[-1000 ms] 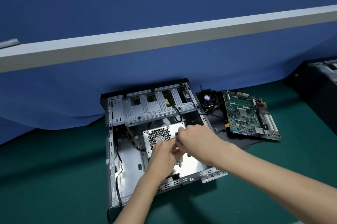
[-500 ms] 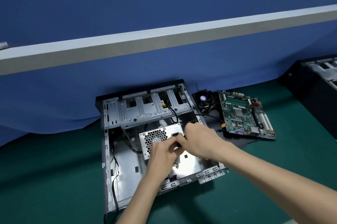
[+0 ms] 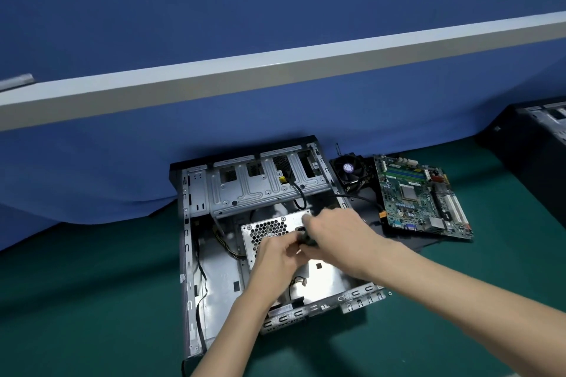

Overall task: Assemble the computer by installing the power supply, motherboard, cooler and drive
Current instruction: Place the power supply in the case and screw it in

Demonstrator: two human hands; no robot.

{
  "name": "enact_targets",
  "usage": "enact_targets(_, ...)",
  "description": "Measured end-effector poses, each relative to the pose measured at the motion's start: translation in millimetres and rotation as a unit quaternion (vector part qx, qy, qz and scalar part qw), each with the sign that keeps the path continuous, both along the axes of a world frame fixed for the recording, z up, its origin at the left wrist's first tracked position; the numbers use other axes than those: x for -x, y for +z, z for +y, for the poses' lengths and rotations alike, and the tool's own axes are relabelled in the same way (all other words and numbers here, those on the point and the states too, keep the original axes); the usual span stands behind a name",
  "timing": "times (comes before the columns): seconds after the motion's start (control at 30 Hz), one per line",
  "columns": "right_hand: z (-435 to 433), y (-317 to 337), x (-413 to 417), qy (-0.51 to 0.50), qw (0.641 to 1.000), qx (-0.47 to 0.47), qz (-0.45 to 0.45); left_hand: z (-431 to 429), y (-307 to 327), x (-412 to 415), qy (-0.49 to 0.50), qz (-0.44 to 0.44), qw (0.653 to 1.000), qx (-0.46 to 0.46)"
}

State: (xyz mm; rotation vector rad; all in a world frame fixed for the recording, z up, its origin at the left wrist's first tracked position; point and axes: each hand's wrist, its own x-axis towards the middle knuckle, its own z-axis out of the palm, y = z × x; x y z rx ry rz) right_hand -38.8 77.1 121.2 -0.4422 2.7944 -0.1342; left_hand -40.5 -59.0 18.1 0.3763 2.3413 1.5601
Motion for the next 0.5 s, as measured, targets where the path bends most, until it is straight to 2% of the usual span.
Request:
enact_targets(0.07,-3,-5,-5,0.008,1.000,0.017,-0.012,3,-2,-5,0.014,0.000,1.000,-0.017)
enact_targets(0.2,2,-12,1,-0.170,0.983,0.069,-0.011,11,-3,-7,0.040,-0.004,0.999,-0.031)
enact_targets(0.27,11,-8,3,-0.148,0.988,0.047,-0.016,11,0,-2,0.007,-0.021,0.999,-0.032)
enact_targets(0.33,14,-7,3,-0.041,0.999,0.015,-0.002,6,1,2,-0.015,-0.012,1.000,-0.022)
enact_targets(0.4,11,-10,-1,0.003,1.000,0.022,-0.017,1,0,0,-0.018,-0.005,0.999,-0.026)
enact_targets(0.5,3,-18,-5,-0.092,0.992,0.079,-0.027,4,-2,-8,0.015,-0.003,0.999,-0.044)
